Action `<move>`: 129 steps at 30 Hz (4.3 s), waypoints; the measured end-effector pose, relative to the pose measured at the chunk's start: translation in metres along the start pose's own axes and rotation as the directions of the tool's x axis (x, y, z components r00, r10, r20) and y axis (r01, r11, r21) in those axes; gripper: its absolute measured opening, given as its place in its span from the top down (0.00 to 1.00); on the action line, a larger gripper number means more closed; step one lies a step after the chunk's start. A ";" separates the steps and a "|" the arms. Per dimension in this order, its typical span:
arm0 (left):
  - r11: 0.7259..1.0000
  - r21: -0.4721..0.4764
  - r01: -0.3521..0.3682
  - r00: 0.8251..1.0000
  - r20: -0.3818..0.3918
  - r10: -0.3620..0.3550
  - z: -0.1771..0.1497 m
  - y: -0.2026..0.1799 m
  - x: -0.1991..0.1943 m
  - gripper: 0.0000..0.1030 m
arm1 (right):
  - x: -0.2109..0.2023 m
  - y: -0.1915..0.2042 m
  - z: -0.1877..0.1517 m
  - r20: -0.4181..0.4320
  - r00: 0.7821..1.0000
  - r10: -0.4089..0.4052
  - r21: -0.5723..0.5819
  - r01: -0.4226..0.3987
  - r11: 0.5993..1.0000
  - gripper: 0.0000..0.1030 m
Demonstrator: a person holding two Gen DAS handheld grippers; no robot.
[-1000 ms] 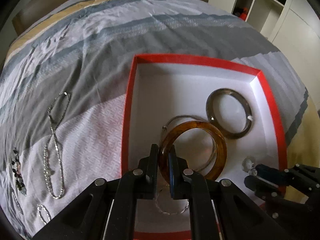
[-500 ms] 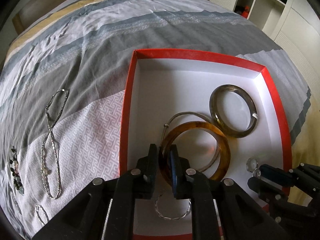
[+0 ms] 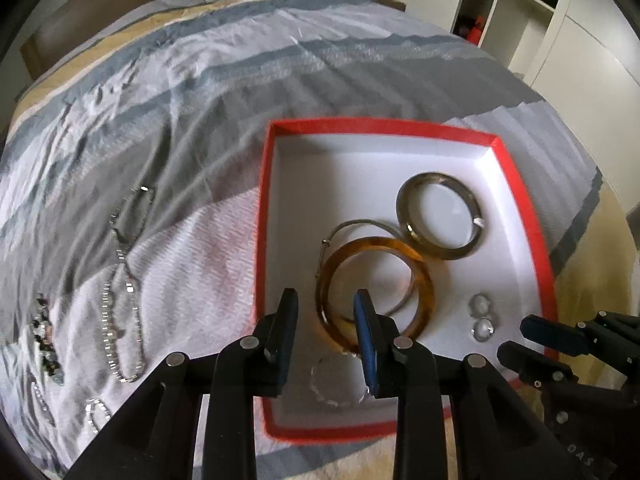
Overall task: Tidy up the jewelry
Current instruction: 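Withdraw both open tools up from the box toward the remaining jewelry, then grasp the silver watch with the left tool while the right tool grasps the twisted hoop earring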
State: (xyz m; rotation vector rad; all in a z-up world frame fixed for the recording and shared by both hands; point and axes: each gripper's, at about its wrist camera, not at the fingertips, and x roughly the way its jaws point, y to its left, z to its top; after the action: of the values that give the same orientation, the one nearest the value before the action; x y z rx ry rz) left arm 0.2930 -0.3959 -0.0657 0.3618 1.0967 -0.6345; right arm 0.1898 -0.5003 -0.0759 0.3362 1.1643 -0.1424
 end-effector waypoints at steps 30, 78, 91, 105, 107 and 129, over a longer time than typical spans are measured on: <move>0.985 -0.155 -0.070 0.990 0.107 0.087 -0.054 0.083 -0.157 0.52 | -0.093 0.073 -0.002 0.052 0.998 -0.022 -0.011 0.023 1.000 0.76; 0.831 -0.501 -0.243 0.966 -0.044 0.256 -0.193 0.284 -0.191 0.26 | -0.046 0.208 0.017 -0.026 0.997 0.078 -0.208 -0.081 0.975 0.71; 0.811 -0.534 -0.240 0.968 -0.069 0.241 -0.194 0.315 -0.147 0.23 | 0.009 0.256 0.009 -0.107 0.984 0.139 -0.265 -0.163 0.950 0.63; 0.810 -0.553 -0.197 0.980 -0.091 0.176 -0.171 0.348 -0.080 0.23 | 0.078 0.298 0.023 -0.163 0.972 0.167 -0.287 -0.209 0.935 0.53; 0.812 -0.551 -0.194 0.981 -0.105 0.162 -0.170 0.351 -0.068 0.24 | 0.087 0.303 0.022 -0.174 0.971 0.164 -0.290 -0.210 0.934 0.51; 0.847 -0.477 -0.235 0.972 -0.143 0.189 -0.162 0.312 -0.044 0.76 | 0.099 0.306 0.018 -0.191 0.970 0.151 -0.333 -0.209 0.919 0.64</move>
State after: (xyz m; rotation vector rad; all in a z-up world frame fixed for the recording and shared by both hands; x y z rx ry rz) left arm 0.3638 -0.0511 -0.1055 0.0645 1.2418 -0.1255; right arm 0.3304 -0.2122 -0.1034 0.1377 1.2866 0.2595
